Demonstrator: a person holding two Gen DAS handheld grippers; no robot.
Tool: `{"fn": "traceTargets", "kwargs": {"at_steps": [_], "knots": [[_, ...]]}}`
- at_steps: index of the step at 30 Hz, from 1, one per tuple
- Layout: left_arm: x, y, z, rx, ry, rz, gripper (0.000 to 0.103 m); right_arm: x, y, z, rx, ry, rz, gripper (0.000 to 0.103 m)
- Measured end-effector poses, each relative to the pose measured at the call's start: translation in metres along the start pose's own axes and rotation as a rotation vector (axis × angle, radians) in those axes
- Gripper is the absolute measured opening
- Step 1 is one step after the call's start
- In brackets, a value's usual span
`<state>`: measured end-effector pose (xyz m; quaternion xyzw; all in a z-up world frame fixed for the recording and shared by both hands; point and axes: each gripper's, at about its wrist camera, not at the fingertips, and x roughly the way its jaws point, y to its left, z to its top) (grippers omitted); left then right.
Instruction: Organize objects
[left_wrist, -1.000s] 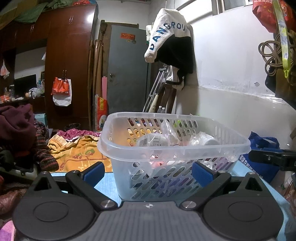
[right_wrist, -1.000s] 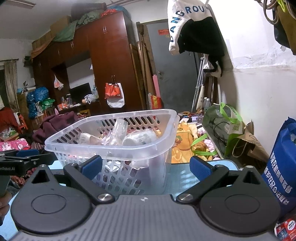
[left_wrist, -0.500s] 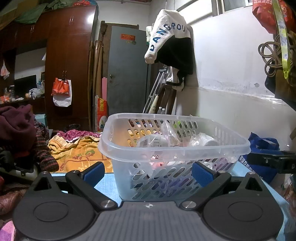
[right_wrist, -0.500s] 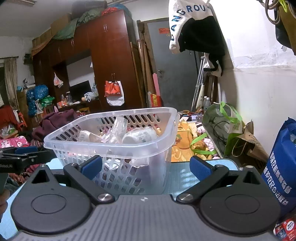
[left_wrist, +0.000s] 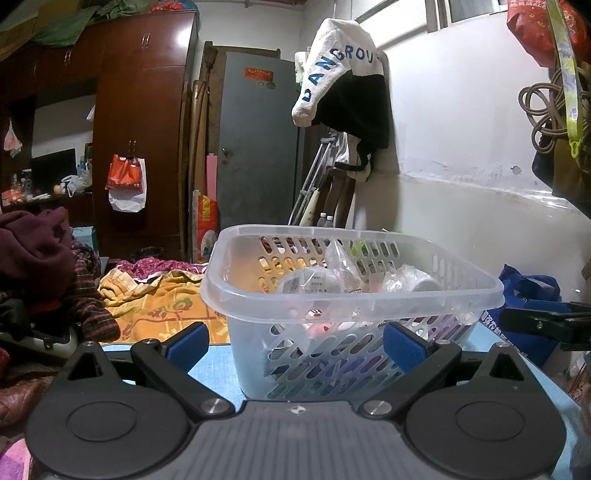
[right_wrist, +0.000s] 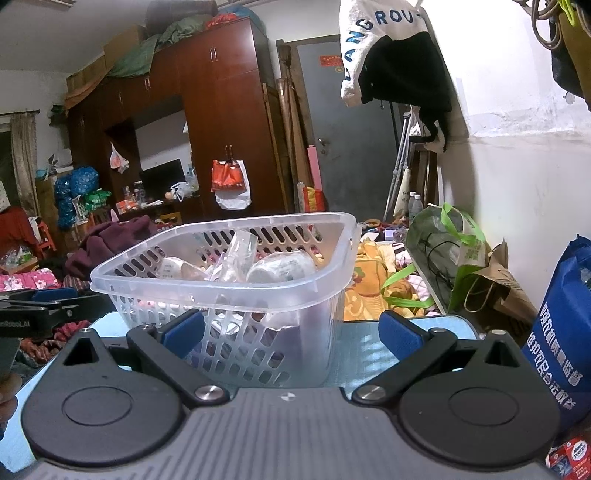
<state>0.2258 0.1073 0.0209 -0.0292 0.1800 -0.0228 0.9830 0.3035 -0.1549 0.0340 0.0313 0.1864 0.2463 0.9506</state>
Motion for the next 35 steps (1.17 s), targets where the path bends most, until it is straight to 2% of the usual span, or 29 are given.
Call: {"fn": "traceTargets", "kwargs": {"at_steps": [31, 35], "knots": [[-0.0002, -0.0012, -0.0002, 0.003, -0.002, -0.003, 0.101, 0.0025, 0.0055, -0.0026, -0.016, 0.01, 0.007, 0.103], [-0.0014, -0.0036, -0.0017, 0.014, -0.015, 0.014, 0.101, 0.0024, 0.0056, -0.0026, -0.016, 0.01, 0.007, 0.103]]}}
